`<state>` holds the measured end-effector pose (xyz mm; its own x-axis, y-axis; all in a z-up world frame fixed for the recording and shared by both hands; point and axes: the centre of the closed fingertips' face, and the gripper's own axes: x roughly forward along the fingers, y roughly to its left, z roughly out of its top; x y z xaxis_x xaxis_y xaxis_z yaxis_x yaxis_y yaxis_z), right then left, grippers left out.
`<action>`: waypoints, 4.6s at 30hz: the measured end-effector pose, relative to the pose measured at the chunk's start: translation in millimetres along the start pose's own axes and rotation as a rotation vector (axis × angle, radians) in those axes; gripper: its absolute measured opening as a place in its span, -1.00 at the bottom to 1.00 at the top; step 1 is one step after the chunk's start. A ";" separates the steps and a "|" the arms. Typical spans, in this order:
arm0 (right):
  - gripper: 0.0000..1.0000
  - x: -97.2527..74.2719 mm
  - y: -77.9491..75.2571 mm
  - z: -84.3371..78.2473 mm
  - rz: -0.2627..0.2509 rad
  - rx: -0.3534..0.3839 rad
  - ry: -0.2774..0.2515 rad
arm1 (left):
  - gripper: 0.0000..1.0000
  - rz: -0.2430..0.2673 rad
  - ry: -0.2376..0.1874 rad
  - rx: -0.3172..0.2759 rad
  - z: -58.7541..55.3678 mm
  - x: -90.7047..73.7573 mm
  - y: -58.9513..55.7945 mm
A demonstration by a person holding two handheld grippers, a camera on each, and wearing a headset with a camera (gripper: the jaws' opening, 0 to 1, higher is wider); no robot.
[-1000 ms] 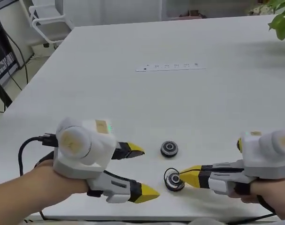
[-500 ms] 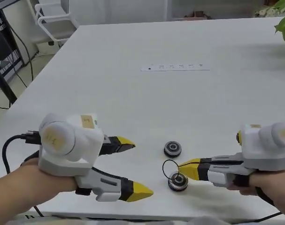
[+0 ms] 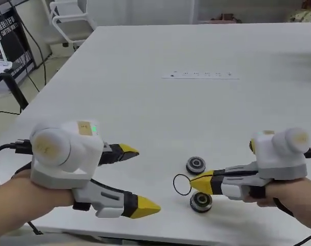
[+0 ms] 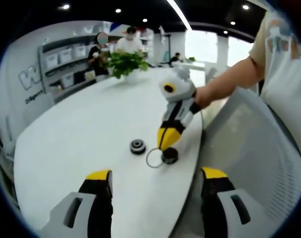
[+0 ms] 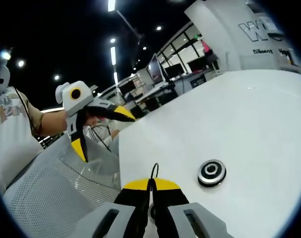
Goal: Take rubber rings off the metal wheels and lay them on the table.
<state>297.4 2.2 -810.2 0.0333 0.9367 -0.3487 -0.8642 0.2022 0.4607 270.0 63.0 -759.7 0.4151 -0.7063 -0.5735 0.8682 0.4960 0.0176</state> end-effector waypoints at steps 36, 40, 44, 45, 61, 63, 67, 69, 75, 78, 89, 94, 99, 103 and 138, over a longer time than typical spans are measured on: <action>-1.00 32.9 -15.3 -16.9 -0.004 -0.029 0.115 | 0.53 0.032 0.009 -0.029 -7.5 -5.0 6.7; -0.95 32.5 -18.1 -16.9 -0.019 -0.047 0.119 | 0.53 0.032 0.010 -0.029 -7.1 -4.7 7.1; -0.84 32.5 -19.5 -17.2 -0.029 -0.062 0.123 | 0.53 0.031 0.011 -0.027 -7.1 -4.7 7.4; -0.79 32.4 -19.8 -17.3 -0.031 -0.063 0.122 | 0.53 0.031 0.012 -0.027 -7.1 -4.7 7.5; -0.38 28.3 -17.3 -13.3 -0.046 -0.098 0.114 | 0.53 0.028 0.021 -0.018 -6.5 -3.6 8.1; -0.34 26.8 -16.3 -11.6 -0.047 -0.101 0.108 | 0.53 0.028 0.021 -0.017 -6.1 -3.2 8.3; -0.27 22.4 -14.2 -7.7 -0.048 -0.109 0.094 | 0.52 0.024 0.024 -0.017 -5.4 -1.4 8.8; -0.26 20.0 -12.7 -6.4 -0.047 -0.112 0.089 | 0.52 0.020 0.024 -0.016 -4.6 -0.3 8.4; -0.21 8.0 -8.0 -2.5 -0.049 -0.121 0.070 | 0.52 0.010 0.024 -0.012 -1.7 4.6 7.8; -0.19 1.6 -7.2 -1.3 -0.053 -0.123 0.059 | 0.51 0.006 0.023 -0.011 0.4 6.8 7.5; -0.13 -20.1 -8.3 -3.4 -0.083 -0.112 0.024 | 0.49 -0.012 0.017 -0.003 10.0 14.9 6.8; -0.12 -27.6 -8.1 -7.4 -0.094 -0.113 0.020 | 0.48 -0.017 0.014 -0.001 13.7 20.9 8.2; -0.11 -35.0 -9.3 -10.7 -0.107 -0.106 0.011 | 0.46 -0.030 0.024 0.011 15.1 27.9 8.6; -0.10 -40.7 -10.4 -14.8 -0.117 -0.106 0.009 | 0.45 -0.045 0.037 0.023 15.5 34.9 6.0; -0.20 -32.9 -9.9 -51.3 -0.128 -0.219 0.079 | 0.13 -0.182 0.123 0.095 -4.5 93.0 -24.7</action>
<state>279.1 -45.3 -845.2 0.1174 0.8807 -0.4589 -0.9437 0.2428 0.2246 285.9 -12.6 -817.1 0.2183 -0.7100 -0.6695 0.9498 0.3121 -0.0213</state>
